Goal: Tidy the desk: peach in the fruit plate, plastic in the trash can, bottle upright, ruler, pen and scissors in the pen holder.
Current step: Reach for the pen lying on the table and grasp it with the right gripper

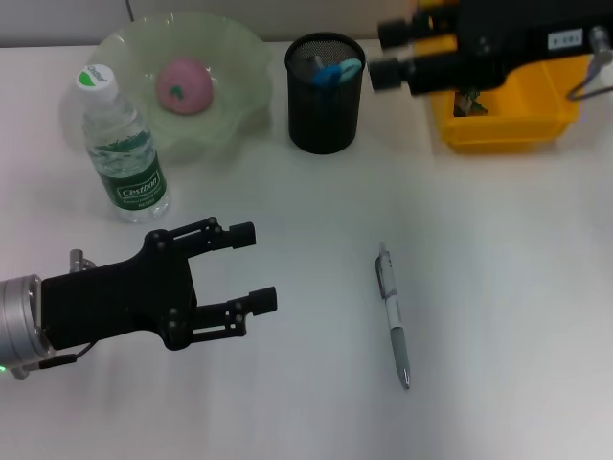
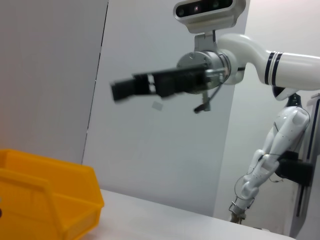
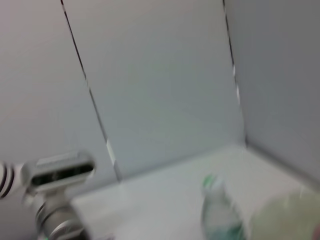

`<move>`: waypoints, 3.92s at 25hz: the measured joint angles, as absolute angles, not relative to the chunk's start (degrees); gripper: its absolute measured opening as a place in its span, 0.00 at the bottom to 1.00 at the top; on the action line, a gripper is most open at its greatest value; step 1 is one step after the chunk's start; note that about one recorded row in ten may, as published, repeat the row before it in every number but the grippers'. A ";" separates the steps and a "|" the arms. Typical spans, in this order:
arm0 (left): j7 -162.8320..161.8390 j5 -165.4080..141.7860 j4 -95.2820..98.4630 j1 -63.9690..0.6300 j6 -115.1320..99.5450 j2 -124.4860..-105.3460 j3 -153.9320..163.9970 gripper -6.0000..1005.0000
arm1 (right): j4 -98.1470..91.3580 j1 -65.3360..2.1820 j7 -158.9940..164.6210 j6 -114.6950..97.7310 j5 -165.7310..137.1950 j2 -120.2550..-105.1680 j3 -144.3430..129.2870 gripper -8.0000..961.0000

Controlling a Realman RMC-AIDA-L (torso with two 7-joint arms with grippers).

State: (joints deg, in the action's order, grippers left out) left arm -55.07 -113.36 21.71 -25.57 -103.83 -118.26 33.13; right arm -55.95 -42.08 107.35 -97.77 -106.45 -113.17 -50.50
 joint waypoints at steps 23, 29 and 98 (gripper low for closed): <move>-54.37 -112.06 23.79 -25.92 -104.50 -118.13 33.57 0.79 | -43.38 -63.76 149.58 -99.37 -153.06 -119.67 -66.71 0.61; -54.35 -112.05 23.84 -25.70 -104.57 -118.17 33.57 0.78 | -37.73 -65.87 151.77 -94.65 -150.34 -119.81 -71.65 0.61; -54.49 -112.06 23.82 -25.49 -106.02 -118.17 33.18 0.78 | -37.83 -65.46 158.29 -79.18 -133.77 -119.88 -107.94 0.32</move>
State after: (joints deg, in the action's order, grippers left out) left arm -54.49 -112.06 23.82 -25.49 -106.01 -118.17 33.18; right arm -37.83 -65.46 158.29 -79.18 -133.77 -119.88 -107.94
